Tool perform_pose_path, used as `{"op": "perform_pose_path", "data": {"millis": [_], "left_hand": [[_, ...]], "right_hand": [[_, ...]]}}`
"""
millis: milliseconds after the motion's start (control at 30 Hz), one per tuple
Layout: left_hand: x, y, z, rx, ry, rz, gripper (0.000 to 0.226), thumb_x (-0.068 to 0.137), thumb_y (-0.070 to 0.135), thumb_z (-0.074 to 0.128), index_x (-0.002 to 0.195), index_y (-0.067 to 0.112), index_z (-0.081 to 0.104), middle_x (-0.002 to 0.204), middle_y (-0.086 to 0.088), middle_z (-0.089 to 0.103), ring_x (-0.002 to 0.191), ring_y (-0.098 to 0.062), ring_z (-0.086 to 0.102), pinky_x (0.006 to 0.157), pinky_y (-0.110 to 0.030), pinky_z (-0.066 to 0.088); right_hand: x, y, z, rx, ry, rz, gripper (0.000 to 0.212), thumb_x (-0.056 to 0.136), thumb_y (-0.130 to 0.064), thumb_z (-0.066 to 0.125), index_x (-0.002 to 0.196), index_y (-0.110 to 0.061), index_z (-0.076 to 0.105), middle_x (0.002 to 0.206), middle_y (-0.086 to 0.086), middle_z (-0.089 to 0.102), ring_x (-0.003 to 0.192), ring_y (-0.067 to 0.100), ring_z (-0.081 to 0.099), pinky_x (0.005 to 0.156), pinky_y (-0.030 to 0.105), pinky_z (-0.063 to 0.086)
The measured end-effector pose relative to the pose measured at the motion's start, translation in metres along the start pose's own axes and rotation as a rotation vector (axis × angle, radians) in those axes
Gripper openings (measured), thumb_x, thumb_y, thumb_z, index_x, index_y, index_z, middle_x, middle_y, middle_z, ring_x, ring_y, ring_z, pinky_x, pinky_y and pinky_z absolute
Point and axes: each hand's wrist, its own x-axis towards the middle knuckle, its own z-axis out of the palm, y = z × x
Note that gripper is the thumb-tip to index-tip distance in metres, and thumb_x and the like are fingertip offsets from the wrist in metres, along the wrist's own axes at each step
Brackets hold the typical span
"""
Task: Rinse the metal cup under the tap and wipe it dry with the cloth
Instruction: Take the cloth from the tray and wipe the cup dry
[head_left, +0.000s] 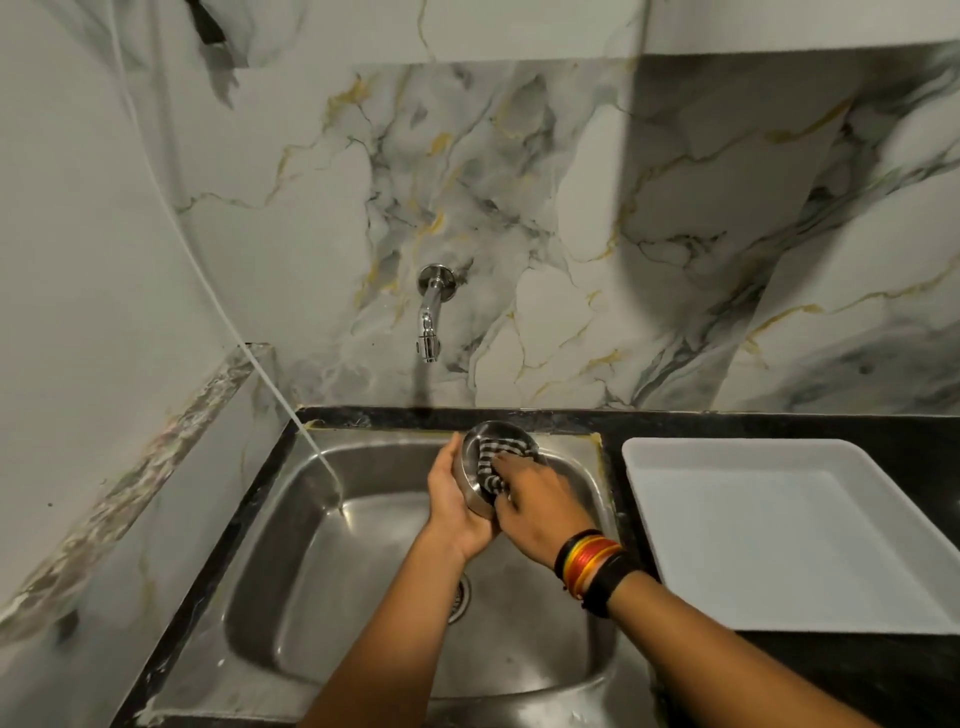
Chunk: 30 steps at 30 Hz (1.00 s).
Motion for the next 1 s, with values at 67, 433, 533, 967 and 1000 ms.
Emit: {"op": "perform_pose_path", "data": {"millis": [67,433,533,967,1000], "left_hand": [[-0.003,-0.001,-0.005,0.008,0.017,-0.009,0.066,0.101,0.056,0.053,0.120,-0.001,0.079,0.115,-0.025,0.081,0.097,-0.037,0.082,0.085,-0.043,0.066],[-0.001,0.014,-0.009,0.102,-0.115,-0.079,0.066,0.084,0.056,0.071,0.124,0.003,0.078,0.121,-0.018,0.078,0.110,-0.034,0.076,0.102,-0.044,0.059],[0.001,0.020,-0.005,0.151,-0.179,-0.131,0.070,0.084,0.056,0.073,0.132,0.005,0.071,0.121,-0.016,0.074,0.113,-0.032,0.072,0.104,-0.041,0.055],[0.014,0.013,0.005,0.117,-0.160,0.012,0.066,0.095,0.062,0.054,0.120,0.008,0.082,0.120,-0.020,0.078,0.104,-0.033,0.078,0.088,-0.041,0.063],[0.014,0.010,0.004,0.139,-0.159,0.010,0.066,0.094,0.062,0.055,0.118,0.007,0.083,0.118,-0.021,0.079,0.102,-0.034,0.078,0.086,-0.041,0.064]], "right_hand": [[0.004,-0.002,0.006,-0.116,-0.058,0.011,0.046,0.097,-0.018,0.055,0.143,-0.014,0.056,0.146,0.008,0.059,0.129,0.026,0.060,0.109,0.037,0.049],[0.013,-0.004,-0.017,-0.090,-0.256,-0.389,0.071,0.088,0.006,0.051,0.157,-0.012,0.045,0.168,0.006,0.031,0.157,0.015,0.022,0.120,0.010,0.002],[0.009,0.008,-0.026,-0.157,-0.339,-0.542,0.074,0.085,0.009,0.052,0.156,-0.012,0.047,0.167,0.008,0.032,0.157,0.017,0.022,0.125,0.020,0.007],[0.019,0.015,-0.040,-0.996,-0.132,-0.512,0.036,0.100,-0.008,0.056,0.135,-0.002,0.065,0.139,0.022,0.063,0.136,0.039,0.050,0.126,0.052,0.019],[0.014,0.014,-0.039,-0.990,-0.175,-0.492,0.030,0.099,-0.007,0.055,0.125,-0.005,0.071,0.127,0.019,0.069,0.125,0.037,0.056,0.119,0.050,0.031]]}}
